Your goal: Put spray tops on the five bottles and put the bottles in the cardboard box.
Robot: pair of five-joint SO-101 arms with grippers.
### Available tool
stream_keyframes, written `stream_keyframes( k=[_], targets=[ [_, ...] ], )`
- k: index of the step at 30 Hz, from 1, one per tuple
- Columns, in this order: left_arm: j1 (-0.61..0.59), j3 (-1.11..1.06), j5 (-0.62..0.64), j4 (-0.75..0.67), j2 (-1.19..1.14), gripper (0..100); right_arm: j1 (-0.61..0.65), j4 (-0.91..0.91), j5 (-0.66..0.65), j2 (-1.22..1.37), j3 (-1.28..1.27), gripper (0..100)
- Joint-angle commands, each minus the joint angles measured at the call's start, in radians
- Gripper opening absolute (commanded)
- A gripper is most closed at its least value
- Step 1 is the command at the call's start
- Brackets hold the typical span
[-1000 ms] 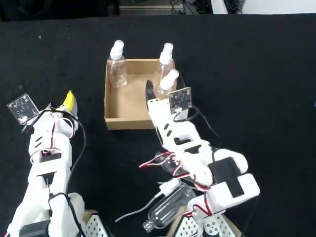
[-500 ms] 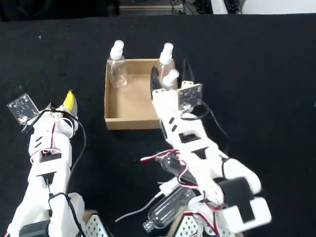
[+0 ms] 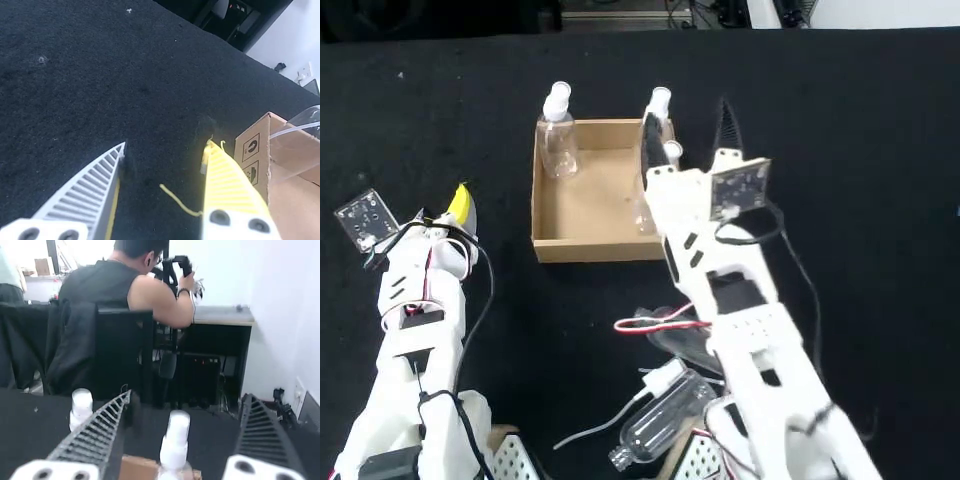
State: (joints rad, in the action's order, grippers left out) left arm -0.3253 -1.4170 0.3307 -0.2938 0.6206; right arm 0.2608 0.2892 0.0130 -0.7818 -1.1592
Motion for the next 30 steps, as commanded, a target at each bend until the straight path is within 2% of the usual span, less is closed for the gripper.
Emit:
stream_keyframes(
  k=[1, 6, 11, 16, 18, 26, 30],
  targets=[
    [0.010, 0.005, 0.008, -0.025, 0.005, 22, -0.006, -0.310, -0.002, -0.193, 0.166, 29.0],
    [0.010, 0.004, 0.008, -0.025, 0.005, 22, -0.018, -0.704, -0.002, -0.343, 0.269, 28.9],
    [0.010, 0.004, 0.008, -0.023, 0.005, 22, -0.150, -0.970, -0.002, -0.499, 0.277, 28.5],
    [0.010, 0.004, 0.008, -0.020, 0.005, 22, -0.295, -1.226, -0.011, -0.656, 0.278, 14.9],
    [0.010, 0.004, 0.008, -0.020, 0.005, 22, -0.325, -1.316, -0.031, -0.679, 0.278, 12.7],
    [0.010, 0.004, 0.008, -0.020, 0.005, 22, -0.371, -1.697, -0.427, -0.521, 0.280, 25.1],
    [0.012, 0.005, 0.008, -0.020, 0.005, 22, -0.365, -1.823, -0.666, -0.437, 0.277, 25.5]
  ],
)
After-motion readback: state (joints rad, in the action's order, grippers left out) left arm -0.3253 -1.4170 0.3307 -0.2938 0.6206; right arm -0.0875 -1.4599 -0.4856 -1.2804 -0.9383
